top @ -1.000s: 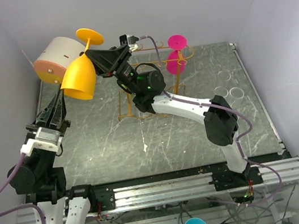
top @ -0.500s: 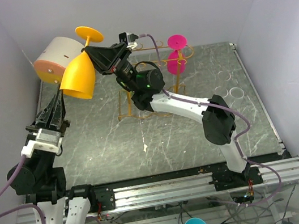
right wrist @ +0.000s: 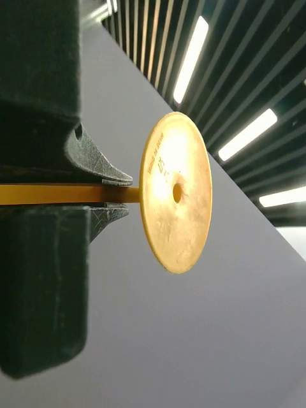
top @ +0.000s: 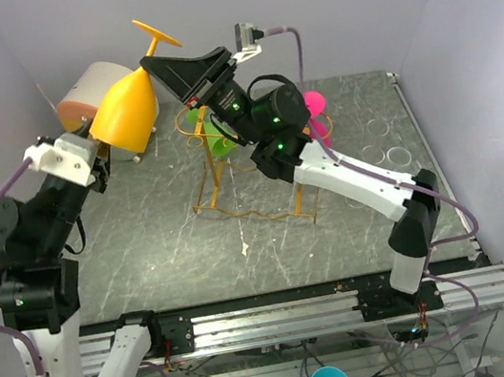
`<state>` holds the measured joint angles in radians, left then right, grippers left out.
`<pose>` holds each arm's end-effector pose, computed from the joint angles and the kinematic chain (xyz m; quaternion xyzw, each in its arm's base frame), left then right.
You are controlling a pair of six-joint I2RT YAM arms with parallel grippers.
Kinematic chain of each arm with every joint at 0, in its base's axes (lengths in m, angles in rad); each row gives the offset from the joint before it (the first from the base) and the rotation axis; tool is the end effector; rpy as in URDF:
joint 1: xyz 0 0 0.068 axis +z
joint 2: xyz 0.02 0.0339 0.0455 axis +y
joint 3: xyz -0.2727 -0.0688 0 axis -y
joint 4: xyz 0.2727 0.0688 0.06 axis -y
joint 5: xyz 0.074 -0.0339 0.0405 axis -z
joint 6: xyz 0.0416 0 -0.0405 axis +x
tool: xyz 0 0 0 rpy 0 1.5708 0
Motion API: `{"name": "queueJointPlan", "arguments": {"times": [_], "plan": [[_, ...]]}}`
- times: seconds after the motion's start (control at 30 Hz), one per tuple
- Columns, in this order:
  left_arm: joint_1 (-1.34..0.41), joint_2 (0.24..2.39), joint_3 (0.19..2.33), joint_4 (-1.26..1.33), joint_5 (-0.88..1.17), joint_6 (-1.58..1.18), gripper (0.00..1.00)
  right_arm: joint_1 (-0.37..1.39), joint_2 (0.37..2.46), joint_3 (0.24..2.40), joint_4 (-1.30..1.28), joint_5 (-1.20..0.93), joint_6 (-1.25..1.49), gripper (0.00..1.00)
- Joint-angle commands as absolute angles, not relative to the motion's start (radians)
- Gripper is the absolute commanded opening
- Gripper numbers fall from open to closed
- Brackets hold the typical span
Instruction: Place the wine glass upside down on the wine glass rack
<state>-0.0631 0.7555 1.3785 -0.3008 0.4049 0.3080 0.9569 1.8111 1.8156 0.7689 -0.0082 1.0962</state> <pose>0.1132 -0.0236 0.5439 0.2660 0.5327 -0.0196 0.8032 0.2532 0.3599 0.5203 0.0232 0.3875 0.7892 0.4758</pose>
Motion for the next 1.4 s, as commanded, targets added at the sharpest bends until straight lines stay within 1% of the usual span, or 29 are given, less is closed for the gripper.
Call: {"name": "queueJointPlan", "arguments": {"times": [0.0, 0.07, 0.2, 0.37, 0.6, 0.77, 0.97, 1.07, 1.13, 1.2, 1.37], "plan": [[-0.06, 0.834, 1.525, -0.796, 0.437, 0.424, 0.5, 0.962, 1.766, 1.855, 0.608, 0.075, 0.846, 0.0], [-0.06, 0.859, 1.567, -0.878, 0.449, 0.456, 0.57, 0.962, 1.765, 1.855, 0.6, 0.086, 0.812, 0.0], [-0.06, 0.862, 1.573, -0.91, 0.437, 0.465, 0.61, 0.958, 1.758, 1.852, 0.595, 0.083, 0.743, 0.0], [-0.06, 0.838, 1.514, -0.861, 0.427, 0.437, 0.61, 0.917, 1.755, 1.869, 0.589, 0.018, 0.71, 0.0], [-0.06, 0.847, 1.47, -0.835, 0.401, 0.412, 0.61, 0.854, 1.748, 1.92, 0.486, -0.093, 0.656, 0.0], [-0.06, 0.854, 1.463, -0.82, 0.401, 0.396, 0.61, 0.771, 1.721, 1.875, 0.484, -0.153, 0.729, 0.0], [-0.06, 0.846, 1.424, -0.803, 0.379, 0.383, 0.61, 0.756, 1.666, 1.851, 0.379, -0.154, 0.619, 0.0], [-0.06, 0.836, 1.382, -0.795, 0.356, 0.382, 0.63, 0.756, 1.614, 1.829, 0.276, -0.135, 0.519, 0.0], [-0.06, 0.83, 1.352, -0.785, 0.33, 0.373, 0.67, 0.756, 1.561, 1.789, 0.2, -0.111, 0.435, 0.0], [-0.06, 0.831, 1.327, -0.781, 0.321, 0.373, 0.68, 0.757, 1.497, 1.738, 0.136, -0.081, 0.373, 0.0], [-0.06, 0.851, 1.291, -0.759, 0.285, 0.345, 0.7, 0.758, 1.263, 1.57, -0.05, -0.024, 0.297, 0.0]]}}
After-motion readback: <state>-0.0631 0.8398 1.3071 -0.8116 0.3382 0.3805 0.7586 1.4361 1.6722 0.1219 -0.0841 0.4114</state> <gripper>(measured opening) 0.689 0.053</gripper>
